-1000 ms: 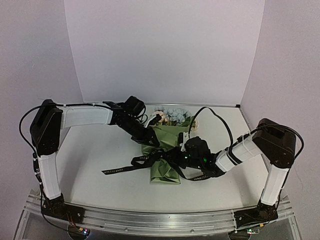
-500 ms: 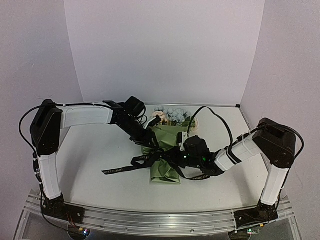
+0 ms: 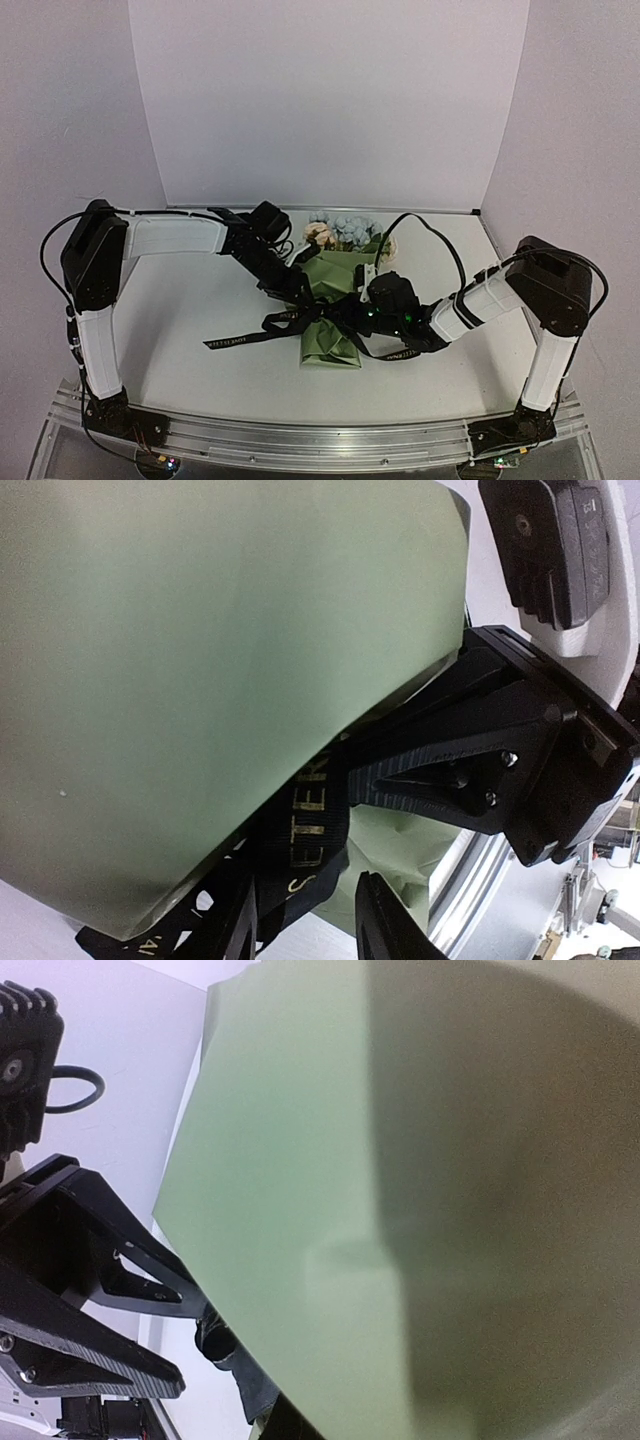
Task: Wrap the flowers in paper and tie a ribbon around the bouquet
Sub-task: Cross the half-tied ribbon over the folded bouquet.
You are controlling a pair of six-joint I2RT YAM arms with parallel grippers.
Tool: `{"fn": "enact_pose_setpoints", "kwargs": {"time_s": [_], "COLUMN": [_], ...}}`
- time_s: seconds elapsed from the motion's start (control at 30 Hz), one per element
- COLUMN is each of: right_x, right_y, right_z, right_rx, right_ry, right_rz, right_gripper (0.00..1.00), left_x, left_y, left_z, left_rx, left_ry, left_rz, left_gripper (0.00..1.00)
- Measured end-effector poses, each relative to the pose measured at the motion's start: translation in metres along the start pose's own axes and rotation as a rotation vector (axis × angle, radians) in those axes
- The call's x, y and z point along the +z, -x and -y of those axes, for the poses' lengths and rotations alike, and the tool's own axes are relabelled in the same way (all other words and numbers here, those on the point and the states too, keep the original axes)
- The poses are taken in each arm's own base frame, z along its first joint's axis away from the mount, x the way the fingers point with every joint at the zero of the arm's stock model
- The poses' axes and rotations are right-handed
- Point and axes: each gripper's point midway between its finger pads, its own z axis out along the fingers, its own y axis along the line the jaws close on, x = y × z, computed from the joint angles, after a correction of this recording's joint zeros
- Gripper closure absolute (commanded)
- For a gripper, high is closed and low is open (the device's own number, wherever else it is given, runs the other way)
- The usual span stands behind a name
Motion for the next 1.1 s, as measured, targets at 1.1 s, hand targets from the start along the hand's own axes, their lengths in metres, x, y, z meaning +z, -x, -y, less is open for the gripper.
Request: {"fn": "enact_pose_setpoints", "kwargs": {"time_s": [1.1], "right_x": [-0.029], "right_y": [-0.013], "right_z": [-0.031], "right_rx": [0.117], "right_ry": [-0.069], "right_rz": [-0.004], "right_gripper": [1.0], "left_x": [-0.002], "left_y": [0.021], "left_z": [0.025], "left_rx": [-0.092], "left_ry": [-0.063], "left_rz": [0.108], "left_gripper": [1.0]}}
